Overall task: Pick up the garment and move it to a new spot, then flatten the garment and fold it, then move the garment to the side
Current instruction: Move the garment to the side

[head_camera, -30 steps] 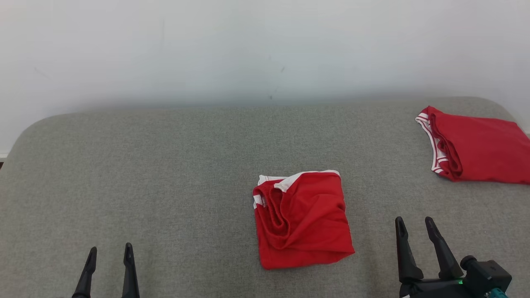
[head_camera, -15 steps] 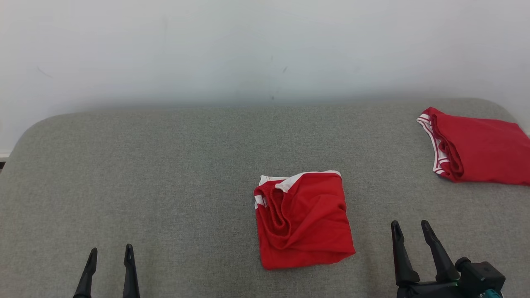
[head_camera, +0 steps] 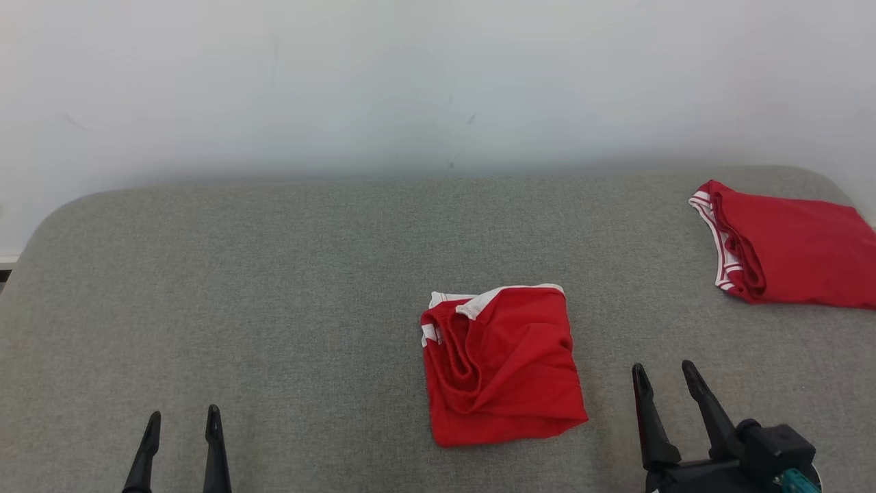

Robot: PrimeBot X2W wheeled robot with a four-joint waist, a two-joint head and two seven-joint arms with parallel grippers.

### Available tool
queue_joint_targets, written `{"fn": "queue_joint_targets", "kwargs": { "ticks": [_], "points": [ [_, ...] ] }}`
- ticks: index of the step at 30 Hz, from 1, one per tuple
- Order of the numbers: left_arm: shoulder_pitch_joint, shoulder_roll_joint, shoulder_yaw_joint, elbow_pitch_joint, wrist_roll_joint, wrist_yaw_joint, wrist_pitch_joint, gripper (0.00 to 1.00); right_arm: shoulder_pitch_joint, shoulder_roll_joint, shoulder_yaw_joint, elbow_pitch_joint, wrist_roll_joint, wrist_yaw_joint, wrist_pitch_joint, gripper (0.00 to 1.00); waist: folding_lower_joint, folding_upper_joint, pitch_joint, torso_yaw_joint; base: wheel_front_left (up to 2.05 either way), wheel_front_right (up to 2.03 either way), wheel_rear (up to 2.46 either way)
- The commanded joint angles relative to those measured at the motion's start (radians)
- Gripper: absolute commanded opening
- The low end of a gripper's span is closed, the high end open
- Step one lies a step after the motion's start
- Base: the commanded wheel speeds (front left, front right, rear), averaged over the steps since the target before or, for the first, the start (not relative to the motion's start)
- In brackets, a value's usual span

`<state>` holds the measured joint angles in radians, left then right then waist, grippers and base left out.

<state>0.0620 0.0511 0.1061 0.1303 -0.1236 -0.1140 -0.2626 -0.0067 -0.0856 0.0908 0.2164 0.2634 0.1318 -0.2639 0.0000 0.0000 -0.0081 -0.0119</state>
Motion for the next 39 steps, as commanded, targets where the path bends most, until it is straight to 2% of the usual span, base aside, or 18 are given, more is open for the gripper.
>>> {"fn": "queue_joint_targets", "kwargs": {
  "ticks": [1,11,25,33,34,36,37,39],
  "points": [
    [0.013,-0.001,0.000,-0.002,-0.005,0.005,-0.003,1.00,-0.031,-0.015,0.013,0.014,-0.001,-0.002,0.003,1.00,0.0000,0.0000,0.001,0.000,0.00,0.00,0.00],
    [-0.024,-0.001,-0.030,0.005,-0.015,0.003,-0.003,1.00,-0.227,-0.071,0.076,0.199,-0.020,-0.002,0.094,1.00,0.0000,0.0000,0.032,0.050,0.00,0.00,0.00],
    [-0.114,-0.001,-0.103,0.027,-0.037,0.008,-0.003,1.00,-0.446,-0.047,0.091,0.548,-0.015,-0.002,0.130,1.00,0.0000,0.0000,0.106,0.137,0.00,0.00,0.00],
    [-0.131,-0.002,-0.097,0.031,-0.037,0.005,-0.003,1.00,-0.492,-0.009,0.097,0.730,0.007,-0.002,0.144,1.00,0.0000,0.0000,0.129,0.148,0.00,0.00,0.00],
    [-0.131,-0.001,-0.093,0.031,-0.036,0.004,-0.003,1.00,-0.494,-0.005,0.103,0.747,0.014,-0.002,0.149,0.81,0.0000,0.0000,0.131,0.146,0.00,0.00,0.00],
    [-0.134,-0.002,-0.087,0.032,-0.034,0.003,-0.003,1.00,-0.493,0.007,0.118,0.771,0.030,-0.002,0.155,0.10,0.0000,0.0000,0.134,0.140,0.00,0.00,0.00],
    [-0.136,-0.002,-0.083,0.033,-0.034,0.002,-0.003,1.00,-0.498,0.008,0.124,0.778,0.035,-0.002,0.151,0.00,0.0000,0.0000,0.136,0.137,0.00,0.00,0.00],
    [-0.139,-0.001,-0.077,0.034,-0.033,0.002,-0.003,1.00,-0.508,0.005,0.136,0.793,0.043,-0.002,0.144,0.00,0.0000,0.0000,0.139,0.129,0.00,0.00,0.00]
  ]
}}
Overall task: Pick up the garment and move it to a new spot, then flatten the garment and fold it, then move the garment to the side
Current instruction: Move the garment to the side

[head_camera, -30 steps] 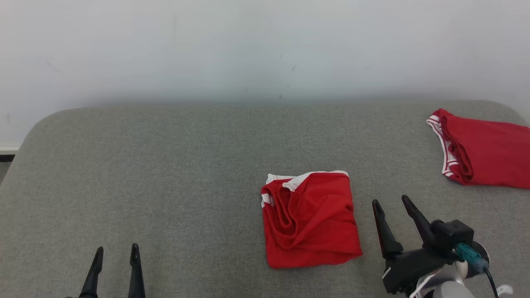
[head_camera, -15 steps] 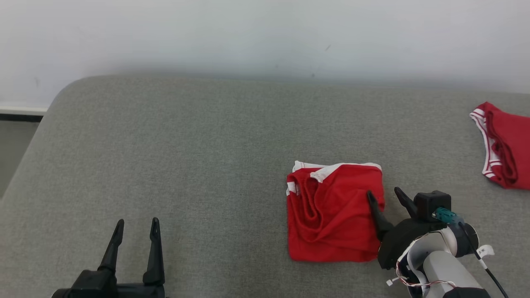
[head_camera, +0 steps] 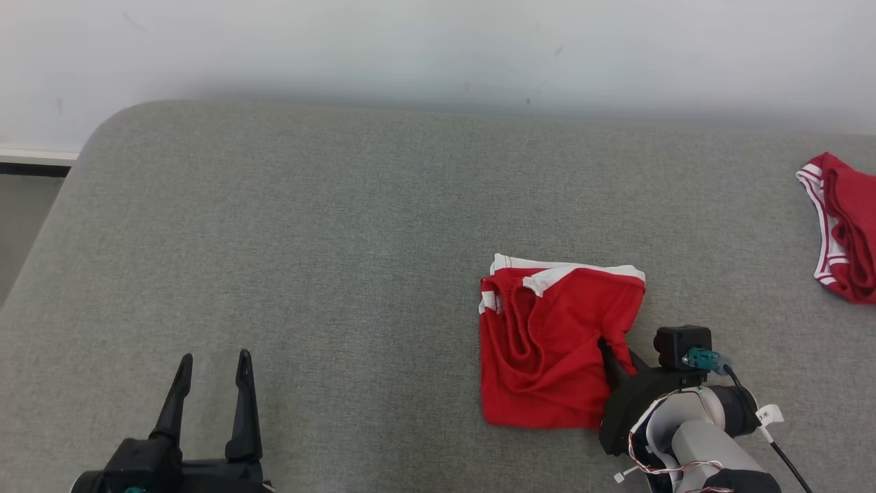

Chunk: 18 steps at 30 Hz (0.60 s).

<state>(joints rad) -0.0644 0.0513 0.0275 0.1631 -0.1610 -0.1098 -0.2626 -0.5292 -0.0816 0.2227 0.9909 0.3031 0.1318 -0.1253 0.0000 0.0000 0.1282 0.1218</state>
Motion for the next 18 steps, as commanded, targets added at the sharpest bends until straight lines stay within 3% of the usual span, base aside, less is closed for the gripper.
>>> {"fn": "queue_joint_targets", "kwargs": {
  "ticks": [1,10,18],
  "points": [
    [-0.015,-0.002,0.001,0.002,0.005,-0.002,-0.003,1.00,0.007,-0.008,0.007,0.023,0.003,-0.002,-0.003,0.00,0.0000,0.0000,0.004,-0.008,0.00,0.00,0.00],
    [-0.052,0.003,0.019,-0.009,0.013,-0.012,-0.003,1.00,-0.136,-0.093,0.111,0.013,-0.030,-0.003,-0.015,0.00,0.0000,0.0000,0.074,-0.078,0.00,0.00,0.00],
    [-0.116,0.023,0.026,-0.044,0.026,-0.019,-0.003,1.00,-0.321,-0.249,0.260,-0.061,-0.009,-0.002,0.037,0.00,0.0000,0.0000,0.213,-0.180,0.00,0.00,0.00]
  ]
}}
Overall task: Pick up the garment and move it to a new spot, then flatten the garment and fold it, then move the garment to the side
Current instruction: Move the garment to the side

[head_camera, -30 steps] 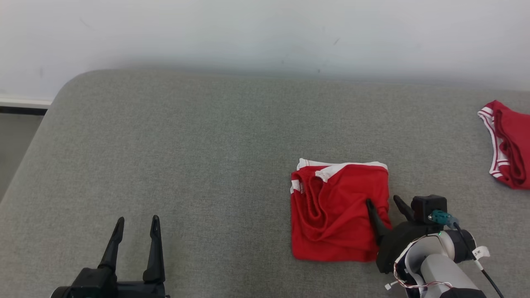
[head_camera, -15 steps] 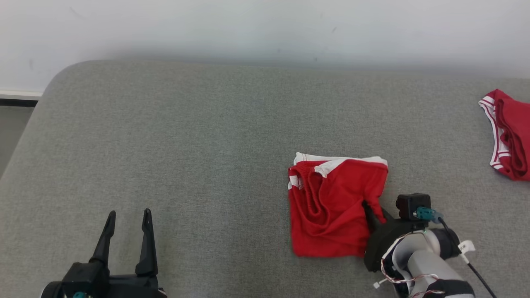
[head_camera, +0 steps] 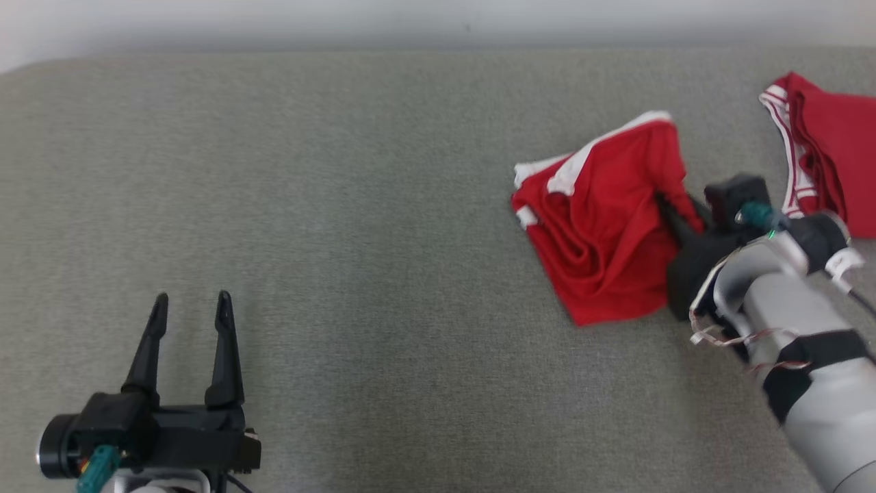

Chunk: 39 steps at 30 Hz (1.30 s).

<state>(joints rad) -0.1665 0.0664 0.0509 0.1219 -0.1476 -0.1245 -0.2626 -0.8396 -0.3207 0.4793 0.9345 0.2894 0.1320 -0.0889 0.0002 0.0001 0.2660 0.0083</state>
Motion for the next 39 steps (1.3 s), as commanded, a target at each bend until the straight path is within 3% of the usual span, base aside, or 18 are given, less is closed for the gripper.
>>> {"fn": "queue_joint_targets", "kwargs": {
  "ticks": [1,12,18,25,38,39],
  "points": [
    [-0.020,0.010,0.004,-0.010,0.014,-0.005,-0.003,1.00,-0.030,-0.027,0.019,-0.014,0.012,-0.003,0.009,0.00,-0.0002,-0.0001,0.092,-0.079,0.00,0.00,0.00],
    [-0.069,0.081,-0.004,-0.068,0.034,-0.006,-0.003,1.00,-0.219,-0.199,0.108,-0.089,0.090,-0.003,0.068,0.00,-0.0002,-0.0001,0.222,-0.194,0.00,0.00,0.00],
    [-0.060,0.120,-0.005,-0.128,0.048,-0.005,-0.003,1.00,-0.309,-0.260,0.140,-0.082,0.116,-0.003,0.093,0.00,-0.0002,-0.0001,0.263,-0.253,0.00,0.00,0.00],
    [-0.038,0.147,-0.009,-0.204,0.057,-0.003,-0.001,1.00,-0.401,-0.297,0.154,-0.029,0.100,-0.003,0.107,0.00,-0.0002,-0.0001,0.306,-0.288,0.00,0.00,0.00],
    [-0.048,0.167,-0.026,-0.307,0.054,0.001,0.032,1.00,-0.533,-0.324,0.135,0.176,0.017,-0.003,0.106,0.00,-0.0002,-0.0001,0.374,-0.255,0.00,0.00,0.00],
    [-0.048,0.167,-0.026,-0.311,0.052,0.002,0.033,1.00,-0.537,-0.321,0.129,0.195,0.020,-0.003,0.110,0.05,-0.0002,-0.0001,0.379,-0.253,0.00,0.00,0.00]
  ]
}}
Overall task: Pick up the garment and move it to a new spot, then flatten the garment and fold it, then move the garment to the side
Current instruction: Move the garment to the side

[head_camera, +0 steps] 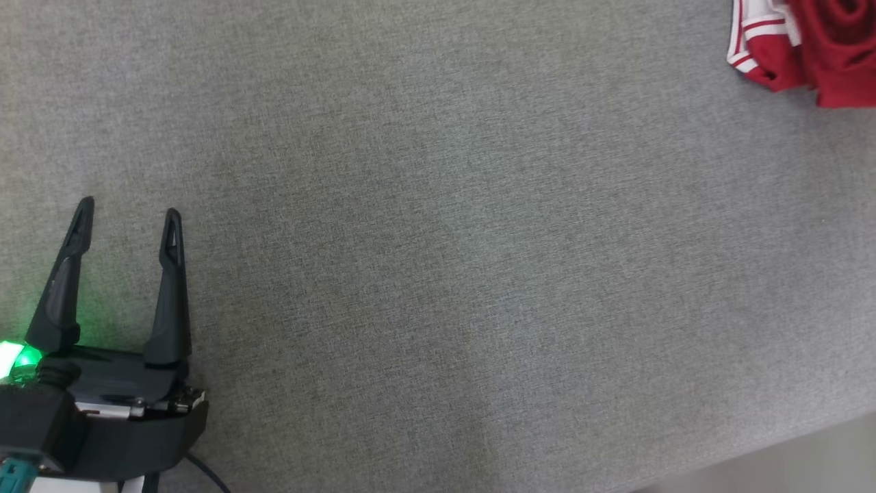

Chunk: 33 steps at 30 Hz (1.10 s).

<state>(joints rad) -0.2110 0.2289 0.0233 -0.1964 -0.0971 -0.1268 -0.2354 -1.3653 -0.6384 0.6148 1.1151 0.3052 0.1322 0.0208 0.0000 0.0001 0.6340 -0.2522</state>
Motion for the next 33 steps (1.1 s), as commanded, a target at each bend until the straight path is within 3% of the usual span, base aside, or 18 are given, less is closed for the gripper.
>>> {"fn": "queue_joint_targets", "kwargs": {
  "ticks": [1,2,3,11,19,25,28,33],
  "points": [
    [-0.004,0.006,0.002,0.005,0.001,0.006,0.006,1.00,-0.014,0.005,-0.014,0.030,0.002,-0.003,-0.003,0.20,0.0000,-0.0001,0.014,0.007,0.00,0.00,0.00],
    [-0.004,0.007,0.003,0.005,0.000,0.008,0.006,1.00,-0.019,0.013,-0.024,0.043,-0.001,-0.003,-0.008,0.94,0.0000,-0.0001,0.016,0.008,0.00,0.00,0.00],
    [-0.004,0.007,0.004,0.006,-0.003,0.010,0.006,1.00,-0.027,0.016,-0.034,0.056,-0.003,-0.003,-0.019,1.00,0.0000,-0.0001,0.018,0.008,0.00,0.00,0.00],
    [-0.005,0.001,0.002,0.039,-0.015,0.015,-0.003,1.00,-0.048,0.024,-0.101,0.114,0.013,-0.003,-0.102,1.00,0.0000,-0.0001,-0.004,0.015,0.00,0.00,0.00],
    [0.035,-0.031,0.019,0.094,-0.046,0.034,-0.026,1.00,-0.008,0.063,-0.175,0.087,0.054,-0.003,-0.267,1.00,0.0000,-0.0001,-0.134,0.041,0.00,0.00,0.00],
    [0.091,-0.053,0.049,0.133,-0.063,0.047,-0.030,1.00,0.106,0.103,-0.245,-0.091,0.073,-0.003,-0.285,1.00,0.0000,-0.0001,-0.243,0.060,0.00,0.00,0.00],
    [0.123,-0.073,0.065,0.148,-0.072,0.049,-0.029,1.00,0.254,0.137,-0.326,-0.262,0.060,-0.003,-0.284,1.00,0.0000,-0.0001,-0.309,0.075,0.00,0.00,0.00],
    [0.163,-0.099,0.072,0.172,-0.069,0.046,-0.030,1.00,0.461,0.206,-0.410,-0.441,0.025,-0.003,-0.284,1.00,0.0000,-0.0001,-0.386,0.101,0.00,0.00,0.00]
  ]
}}
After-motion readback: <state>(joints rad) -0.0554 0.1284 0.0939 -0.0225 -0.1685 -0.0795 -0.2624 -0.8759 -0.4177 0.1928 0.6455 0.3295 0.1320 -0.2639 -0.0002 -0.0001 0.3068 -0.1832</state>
